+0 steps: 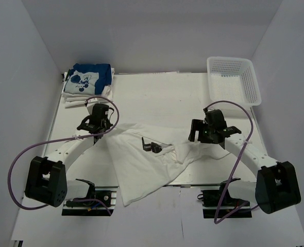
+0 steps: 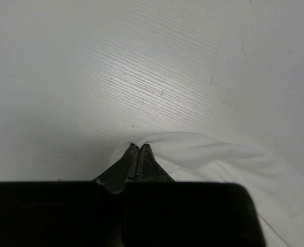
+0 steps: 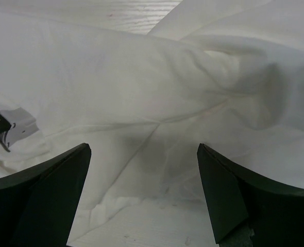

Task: Fold and stack the t-shirts

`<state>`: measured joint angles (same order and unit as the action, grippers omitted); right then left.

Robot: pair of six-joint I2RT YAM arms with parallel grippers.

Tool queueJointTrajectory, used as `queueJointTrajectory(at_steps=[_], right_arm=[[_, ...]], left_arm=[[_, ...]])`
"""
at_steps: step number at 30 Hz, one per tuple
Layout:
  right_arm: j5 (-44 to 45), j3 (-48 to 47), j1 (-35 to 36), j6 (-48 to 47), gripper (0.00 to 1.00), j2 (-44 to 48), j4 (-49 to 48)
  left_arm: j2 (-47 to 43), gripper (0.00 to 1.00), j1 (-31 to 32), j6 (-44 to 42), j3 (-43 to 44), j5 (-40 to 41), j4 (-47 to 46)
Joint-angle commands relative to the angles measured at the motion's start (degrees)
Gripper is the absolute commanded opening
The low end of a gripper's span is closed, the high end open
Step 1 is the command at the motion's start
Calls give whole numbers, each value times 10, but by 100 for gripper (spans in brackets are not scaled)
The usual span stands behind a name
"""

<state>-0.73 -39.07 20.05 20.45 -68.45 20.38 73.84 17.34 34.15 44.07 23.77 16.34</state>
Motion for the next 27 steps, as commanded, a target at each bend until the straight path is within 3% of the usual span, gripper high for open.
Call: queueJointTrajectory(at_steps=[1,14,17,20,22,25,27], right_arm=[[76,-42,3,4,89,-25,-11],[324,-75,3,21,88,-106,62],[327,-86,2,17,86,-135,59],[297,-89,2,6,72,-145,22],[276,-85,3,-1,45,-140,-2],[284,-80,2,-1,13,-122,-24],[301,-88,2,13,7,-108,-17]], left_arm=[[-31,0,-4,5,-5,14,-5],[-31,0,-9,5,-12,8,-13],[-25,0,-9,5,-12,8,-13],[-25,0,-9,5,-12,13,-13],[-25,0,-9,5,-12,13,-13],[-30,0,-9,5,-12,19,-8],[-30,0,-9,5,-12,25,-8]])
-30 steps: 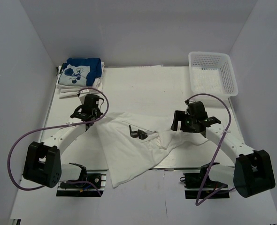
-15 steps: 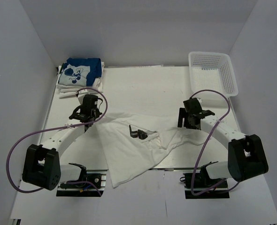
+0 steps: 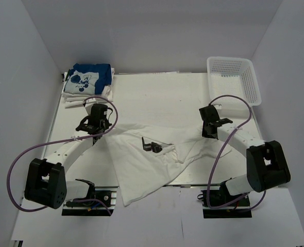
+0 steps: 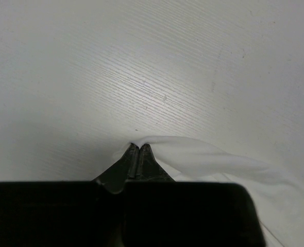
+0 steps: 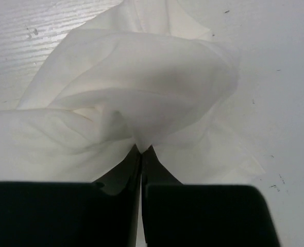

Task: Fold and stack the t-shirts

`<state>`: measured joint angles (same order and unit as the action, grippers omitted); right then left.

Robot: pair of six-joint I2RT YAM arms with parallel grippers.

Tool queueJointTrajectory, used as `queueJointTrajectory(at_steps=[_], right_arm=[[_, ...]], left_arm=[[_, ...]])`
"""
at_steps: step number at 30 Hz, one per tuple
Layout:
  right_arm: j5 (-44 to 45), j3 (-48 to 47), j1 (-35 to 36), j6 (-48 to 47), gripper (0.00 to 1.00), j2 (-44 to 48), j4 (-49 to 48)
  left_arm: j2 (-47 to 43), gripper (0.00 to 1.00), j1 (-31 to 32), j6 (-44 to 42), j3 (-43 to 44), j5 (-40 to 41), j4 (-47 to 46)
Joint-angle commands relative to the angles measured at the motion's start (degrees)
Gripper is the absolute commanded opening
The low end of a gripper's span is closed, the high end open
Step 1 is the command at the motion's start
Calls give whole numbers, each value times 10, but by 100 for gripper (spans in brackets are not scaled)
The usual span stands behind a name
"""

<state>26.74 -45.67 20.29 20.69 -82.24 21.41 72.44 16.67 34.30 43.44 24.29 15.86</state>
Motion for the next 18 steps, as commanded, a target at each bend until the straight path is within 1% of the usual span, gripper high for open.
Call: queueJointTrajectory(at_steps=[1,2,3,4,6,7,8,9,10,11,12,13,14,18], right_arm=[[37,-23,-2,42,0,42,-6],[47,-25,-3,61,0,62,31],[85,-23,-4,78,0,72,54],[98,-17,-5,148,0,109,111],[117,-4,-9,180,0,143,201],[114,12,-10,207,0,205,215],[101,20,-12,206,0,229,225],[92,29,-13,198,0,248,223],[76,51,-11,183,0,315,218],[51,57,-14,154,0,334,210],[38,63,-14,137,0,367,174],[2,60,-12,125,0,381,165],[-8,57,-13,100,0,406,147],[-42,2,-13,74,0,419,103]], left_arm=[[-22,0,-2,3,-6,20,-3],[-22,0,-2,3,-6,25,2],[-27,0,-2,3,-6,25,2],[-27,0,-2,3,-6,32,2],[-33,0,-2,3,-6,32,2],[-33,0,-2,3,-6,32,2],[-39,0,-2,3,-6,32,2],[-39,0,-2,3,0,32,2],[-39,0,-2,3,0,32,2],[-45,0,-2,3,0,25,2],[-51,0,-2,3,0,25,-3],[-51,0,-2,3,0,17,-3],[-59,0,-2,3,0,7,-10],[-105,0,-2,-20,11,-9,-15]])
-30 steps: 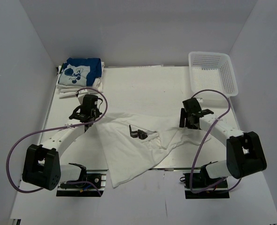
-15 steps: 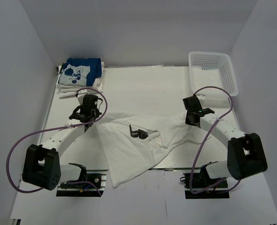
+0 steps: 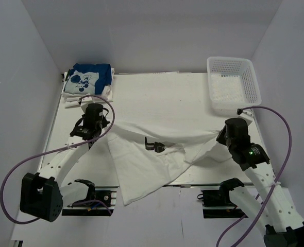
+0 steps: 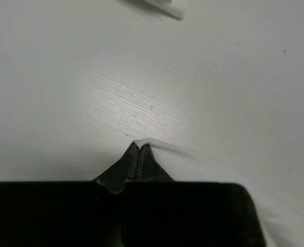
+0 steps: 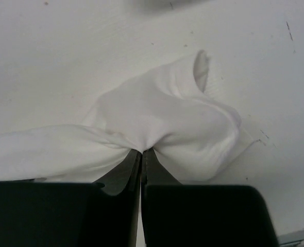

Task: Fold and stack the t-shirts

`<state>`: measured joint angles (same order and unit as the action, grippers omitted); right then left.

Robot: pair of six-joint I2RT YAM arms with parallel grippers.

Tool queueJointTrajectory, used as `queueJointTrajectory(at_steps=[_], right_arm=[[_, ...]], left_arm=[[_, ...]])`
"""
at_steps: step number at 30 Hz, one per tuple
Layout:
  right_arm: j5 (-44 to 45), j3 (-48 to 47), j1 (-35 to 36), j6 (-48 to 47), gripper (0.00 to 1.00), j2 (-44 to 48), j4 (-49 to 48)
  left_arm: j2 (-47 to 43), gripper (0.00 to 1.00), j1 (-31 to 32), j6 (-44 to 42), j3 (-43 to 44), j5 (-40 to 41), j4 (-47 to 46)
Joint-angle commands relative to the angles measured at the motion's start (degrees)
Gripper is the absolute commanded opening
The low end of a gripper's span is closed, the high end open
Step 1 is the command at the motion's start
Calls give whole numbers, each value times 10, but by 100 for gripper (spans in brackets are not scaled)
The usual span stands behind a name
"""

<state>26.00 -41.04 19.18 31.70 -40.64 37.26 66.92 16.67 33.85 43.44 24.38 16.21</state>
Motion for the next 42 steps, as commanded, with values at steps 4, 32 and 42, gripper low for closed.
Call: queueJointTrajectory(at_steps=[4,32,42], right_arm=[[-31,-115,-1,-35,0,5,-80],[-51,-616,1,-179,0,48,-50],[-10,-229,-1,-66,0,-41,-200]], left_arm=[[-122,0,-2,-33,35,-23,-19],[-428,0,-2,-68,287,-115,24],[-221,0,-2,-1,110,88,39]])
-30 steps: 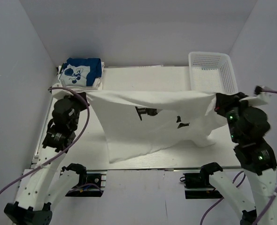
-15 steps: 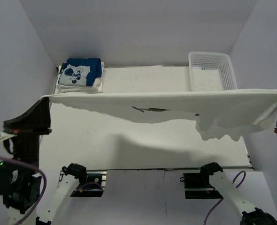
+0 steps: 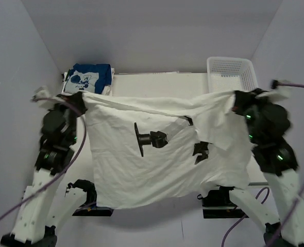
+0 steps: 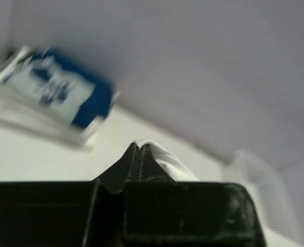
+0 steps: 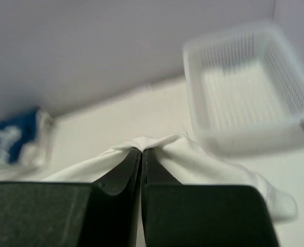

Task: Fold and stack the t-shirts

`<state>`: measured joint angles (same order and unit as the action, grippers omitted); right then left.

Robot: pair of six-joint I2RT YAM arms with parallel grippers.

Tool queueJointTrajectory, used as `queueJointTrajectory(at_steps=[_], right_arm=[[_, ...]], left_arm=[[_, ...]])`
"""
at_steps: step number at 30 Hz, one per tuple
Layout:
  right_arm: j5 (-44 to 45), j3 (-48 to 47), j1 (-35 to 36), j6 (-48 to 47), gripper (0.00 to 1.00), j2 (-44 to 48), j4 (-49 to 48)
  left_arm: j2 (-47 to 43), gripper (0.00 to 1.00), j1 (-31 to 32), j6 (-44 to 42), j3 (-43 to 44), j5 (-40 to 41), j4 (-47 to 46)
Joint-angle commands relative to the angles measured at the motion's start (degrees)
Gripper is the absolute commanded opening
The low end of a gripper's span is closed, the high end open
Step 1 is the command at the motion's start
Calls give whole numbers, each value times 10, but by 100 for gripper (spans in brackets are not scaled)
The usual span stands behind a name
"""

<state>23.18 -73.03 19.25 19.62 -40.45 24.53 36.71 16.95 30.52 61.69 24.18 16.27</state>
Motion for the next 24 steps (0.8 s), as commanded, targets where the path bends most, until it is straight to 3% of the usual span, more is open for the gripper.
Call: queueJointTrajectory(at_steps=[1,3,4,5,6,7,8,10,13,17,21,24], right_arm=[[11,140,-3,64,0,-64,-83],[8,218,-3,117,0,-123,-99],[-6,237,-3,120,0,-141,-110],[-18,253,-3,121,0,-160,-148],[-31,273,-4,121,10,-202,-153],[-48,273,-4,114,40,-242,-151],[-56,269,-4,105,54,-259,-143],[-74,237,-2,91,90,-312,-121],[-90,239,-3,91,90,-296,-94],[-89,278,1,87,90,-250,-35],[-197,350,4,70,90,-221,8],[-215,379,7,75,90,-230,3]], left_arm=[[103,0,-5,38,-89,98,39],[182,0,-5,64,-116,118,39],[214,10,-11,64,-124,123,39],[247,58,-11,70,-124,130,39],[282,90,-17,70,-124,130,39],[350,100,-25,84,-100,154,57],[381,100,-25,105,-85,165,101],[426,100,-33,122,-39,147,128],[446,100,-39,112,-23,104,123],[409,100,-39,100,-29,49,117],[368,100,-22,120,-86,-24,111],[332,100,-22,114,-154,-120,41]])
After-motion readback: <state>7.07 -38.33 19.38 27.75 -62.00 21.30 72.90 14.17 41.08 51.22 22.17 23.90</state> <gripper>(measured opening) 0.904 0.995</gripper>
